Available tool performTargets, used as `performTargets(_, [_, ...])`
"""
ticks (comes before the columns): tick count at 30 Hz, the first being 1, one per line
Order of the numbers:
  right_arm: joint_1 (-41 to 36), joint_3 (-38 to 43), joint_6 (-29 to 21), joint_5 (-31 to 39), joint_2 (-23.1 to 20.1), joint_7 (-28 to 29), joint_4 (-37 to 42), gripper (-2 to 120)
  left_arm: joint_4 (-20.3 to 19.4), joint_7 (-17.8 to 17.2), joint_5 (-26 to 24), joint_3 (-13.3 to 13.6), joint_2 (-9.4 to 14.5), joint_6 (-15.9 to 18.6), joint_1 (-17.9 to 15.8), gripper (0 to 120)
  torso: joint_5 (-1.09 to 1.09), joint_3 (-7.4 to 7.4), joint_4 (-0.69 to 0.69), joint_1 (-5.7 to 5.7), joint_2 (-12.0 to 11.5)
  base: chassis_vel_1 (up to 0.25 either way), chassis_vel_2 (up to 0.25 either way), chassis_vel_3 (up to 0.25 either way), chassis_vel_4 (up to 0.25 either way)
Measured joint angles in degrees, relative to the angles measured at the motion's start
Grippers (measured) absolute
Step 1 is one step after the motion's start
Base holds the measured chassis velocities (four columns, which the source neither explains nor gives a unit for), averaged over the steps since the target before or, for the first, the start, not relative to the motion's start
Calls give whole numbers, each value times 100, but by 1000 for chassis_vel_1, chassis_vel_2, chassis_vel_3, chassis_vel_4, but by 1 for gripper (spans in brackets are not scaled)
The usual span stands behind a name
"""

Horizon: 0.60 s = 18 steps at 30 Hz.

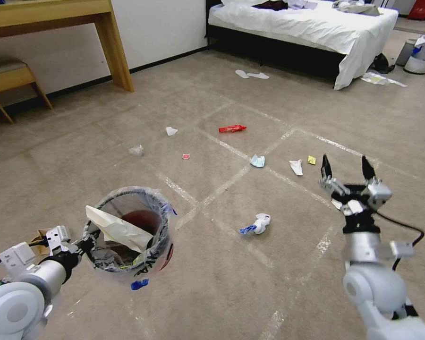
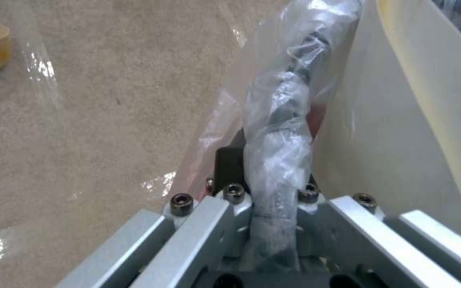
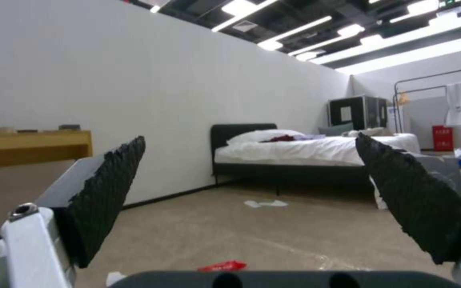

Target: Pick up the trash bin and place the garbage on the floor into it.

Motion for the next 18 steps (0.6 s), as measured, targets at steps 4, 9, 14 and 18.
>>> performTargets(4, [-23, -9, 102, -146, 132, -41, -45, 100, -1, 5, 1, -2, 6, -4, 1, 1, 0, 0, 1, 0, 0, 0, 0, 0, 0])
performTargets(9, [-62, -69, 143, -197, 245, -74, -44, 100, -2, 9, -13, 19, 39, -7, 6, 1, 0, 0, 0, -1, 0, 0, 0, 0, 0])
performTargets(14, [-62, -88, 161, -200, 267, -87, -48, 100, -8, 13, -27, 26, 56, -9, 17, 1, 0, 0, 0, 0, 0, -132, 95, 107, -119])
performTargets(18, [-60, -101, 173, -215, 288, -97, -53, 100, -8, 19, -31, 35, 62, -11, 22, 1, 1, 2, 0, 2, 0, -169, 176, 184, -169])
